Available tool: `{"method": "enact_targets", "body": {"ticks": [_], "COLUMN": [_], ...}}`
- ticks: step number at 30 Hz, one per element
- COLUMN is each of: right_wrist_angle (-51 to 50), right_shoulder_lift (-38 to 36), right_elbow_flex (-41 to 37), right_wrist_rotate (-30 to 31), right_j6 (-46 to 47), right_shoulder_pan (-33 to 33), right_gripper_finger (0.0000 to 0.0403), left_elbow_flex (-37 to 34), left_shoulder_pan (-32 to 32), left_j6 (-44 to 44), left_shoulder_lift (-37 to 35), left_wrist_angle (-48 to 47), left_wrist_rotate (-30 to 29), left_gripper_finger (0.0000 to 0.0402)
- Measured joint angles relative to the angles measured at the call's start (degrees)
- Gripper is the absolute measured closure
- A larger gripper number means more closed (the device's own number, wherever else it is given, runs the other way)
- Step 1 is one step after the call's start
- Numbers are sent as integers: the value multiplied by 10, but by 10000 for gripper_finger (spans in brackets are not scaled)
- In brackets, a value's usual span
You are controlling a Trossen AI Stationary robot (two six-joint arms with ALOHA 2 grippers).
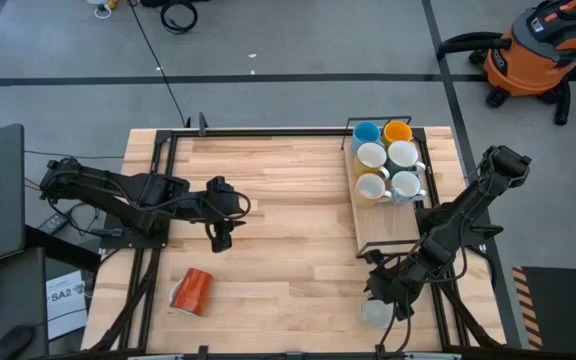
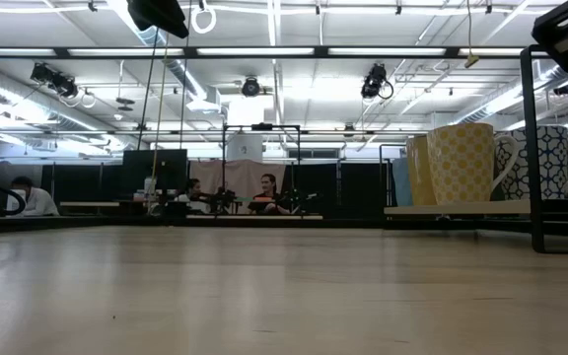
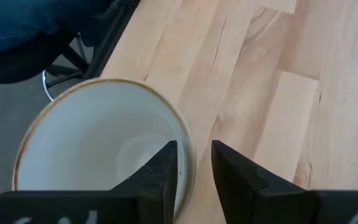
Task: Place coffee mugs
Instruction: Put the light green mug on the shelf
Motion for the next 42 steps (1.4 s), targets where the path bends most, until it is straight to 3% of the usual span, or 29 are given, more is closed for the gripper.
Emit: {"method": "enact_targets", "body": {"ticks": [12, 21, 28, 42], "right_wrist_angle": [-15, -12, 14, 16], "right_shoulder_lift": [0, 0, 1, 1], "right_elbow_flex": [0, 0, 15, 128], "right_wrist_rotate": [0, 3, 2, 2], "right_j6": [1, 87, 95, 95], "right_shoulder_pan": [0, 0, 0, -37], "right_gripper_finger": [378, 378, 377, 377], "left_elbow_flex": [0, 0, 0, 0], "left_shoulder_pan": [0, 0, 0, 0], "left_j6": [0, 0, 0, 0], "left_shoulder_lift": [0, 0, 0, 0], "left_wrist_angle": [0, 0, 0, 0], "left_wrist_rotate": [0, 0, 0, 0], "left_gripper_finger": [257, 257, 257, 257]}}
